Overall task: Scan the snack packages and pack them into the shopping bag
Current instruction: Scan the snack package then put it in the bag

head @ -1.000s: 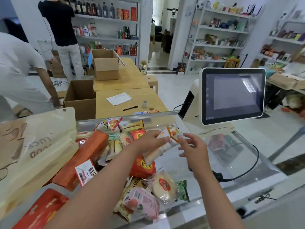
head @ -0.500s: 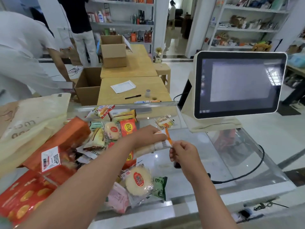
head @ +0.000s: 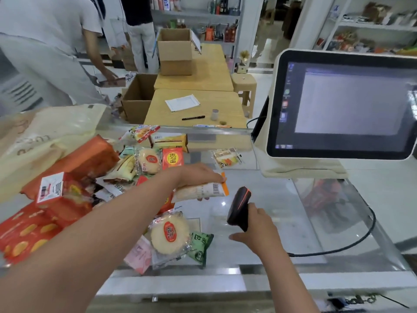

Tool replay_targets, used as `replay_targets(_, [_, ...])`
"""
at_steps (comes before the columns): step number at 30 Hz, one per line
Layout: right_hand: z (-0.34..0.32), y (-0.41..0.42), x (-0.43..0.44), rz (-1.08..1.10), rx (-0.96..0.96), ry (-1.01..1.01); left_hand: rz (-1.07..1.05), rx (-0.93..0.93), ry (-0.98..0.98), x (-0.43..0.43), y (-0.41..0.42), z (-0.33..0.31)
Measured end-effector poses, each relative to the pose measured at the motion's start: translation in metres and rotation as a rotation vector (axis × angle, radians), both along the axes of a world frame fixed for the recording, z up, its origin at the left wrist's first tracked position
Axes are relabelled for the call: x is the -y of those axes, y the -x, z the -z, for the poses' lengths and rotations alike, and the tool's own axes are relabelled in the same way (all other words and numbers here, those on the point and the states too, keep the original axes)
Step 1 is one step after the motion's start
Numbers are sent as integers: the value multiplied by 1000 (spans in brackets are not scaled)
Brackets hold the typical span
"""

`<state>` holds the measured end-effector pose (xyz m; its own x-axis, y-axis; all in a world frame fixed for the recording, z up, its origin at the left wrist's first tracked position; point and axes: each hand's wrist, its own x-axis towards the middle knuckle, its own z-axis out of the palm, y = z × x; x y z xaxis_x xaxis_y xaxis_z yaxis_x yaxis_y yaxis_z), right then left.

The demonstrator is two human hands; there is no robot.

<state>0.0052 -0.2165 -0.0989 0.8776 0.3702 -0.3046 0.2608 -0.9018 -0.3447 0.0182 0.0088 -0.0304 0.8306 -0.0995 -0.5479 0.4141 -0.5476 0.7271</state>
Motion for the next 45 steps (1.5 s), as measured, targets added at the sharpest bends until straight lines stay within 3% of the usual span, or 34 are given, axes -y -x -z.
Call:
replay_targets(7, [-21, -12, 13, 72, 29, -231, 85, 179, -226, 1, -5, 12])
replay_targets(11, [-61, -18, 30, -39, -45, -344, 170, 143, -336, -4, -10, 8])
replay_targets(16, [-90, -13, 27, -151, -85, -330, 277, 75, -420, -6, -15, 7])
replay_targets(22, [-98, -8, 19, -154, -88, -341, 363, -31, -410, -6, -22, 7])
replay_targets(45, [-104, -1, 24, -153, -118, -401, 431, -80, -473, -2, -28, 4])
